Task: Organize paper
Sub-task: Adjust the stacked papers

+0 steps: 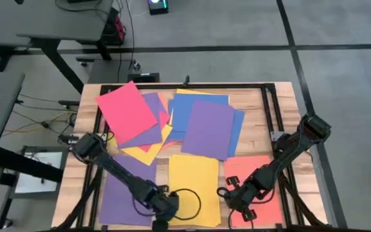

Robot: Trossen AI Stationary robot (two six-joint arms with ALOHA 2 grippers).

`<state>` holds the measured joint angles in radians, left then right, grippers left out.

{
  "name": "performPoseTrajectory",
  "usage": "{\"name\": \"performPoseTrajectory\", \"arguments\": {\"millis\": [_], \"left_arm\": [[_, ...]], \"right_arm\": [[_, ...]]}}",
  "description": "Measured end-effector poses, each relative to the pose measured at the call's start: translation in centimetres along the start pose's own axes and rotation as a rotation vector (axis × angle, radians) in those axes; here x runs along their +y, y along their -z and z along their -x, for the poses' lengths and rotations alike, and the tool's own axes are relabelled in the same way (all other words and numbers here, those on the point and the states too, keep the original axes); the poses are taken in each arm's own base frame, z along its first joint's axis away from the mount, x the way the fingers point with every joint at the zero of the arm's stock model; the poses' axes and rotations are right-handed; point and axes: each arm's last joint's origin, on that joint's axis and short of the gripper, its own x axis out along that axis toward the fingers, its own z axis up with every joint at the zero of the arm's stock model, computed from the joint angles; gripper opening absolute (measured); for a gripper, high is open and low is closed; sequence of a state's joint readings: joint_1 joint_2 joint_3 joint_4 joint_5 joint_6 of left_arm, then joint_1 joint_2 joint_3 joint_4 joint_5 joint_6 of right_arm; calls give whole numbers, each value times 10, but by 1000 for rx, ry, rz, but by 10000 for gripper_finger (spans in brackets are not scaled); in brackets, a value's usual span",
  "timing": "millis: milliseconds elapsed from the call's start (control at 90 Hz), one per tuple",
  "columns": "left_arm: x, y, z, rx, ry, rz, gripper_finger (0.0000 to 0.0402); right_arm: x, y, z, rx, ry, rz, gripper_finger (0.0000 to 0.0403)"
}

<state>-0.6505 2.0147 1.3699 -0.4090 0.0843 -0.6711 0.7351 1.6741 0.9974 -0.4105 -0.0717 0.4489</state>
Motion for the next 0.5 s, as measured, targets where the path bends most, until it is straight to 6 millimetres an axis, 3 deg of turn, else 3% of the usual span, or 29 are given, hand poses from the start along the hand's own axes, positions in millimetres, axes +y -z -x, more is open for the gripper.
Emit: {"name": "performPoseTrajectory", "arguments": {"millis": [300, 500], "left_arm": [[-2, 3, 19, 74, -52, -28, 0], [-1, 13, 11, 97, -56, -171, 0]], "right_arm": [[-10, -16, -19, -57, -34, -47, 0], [-10, -20, -40, 6, -15, -94, 0]]}}
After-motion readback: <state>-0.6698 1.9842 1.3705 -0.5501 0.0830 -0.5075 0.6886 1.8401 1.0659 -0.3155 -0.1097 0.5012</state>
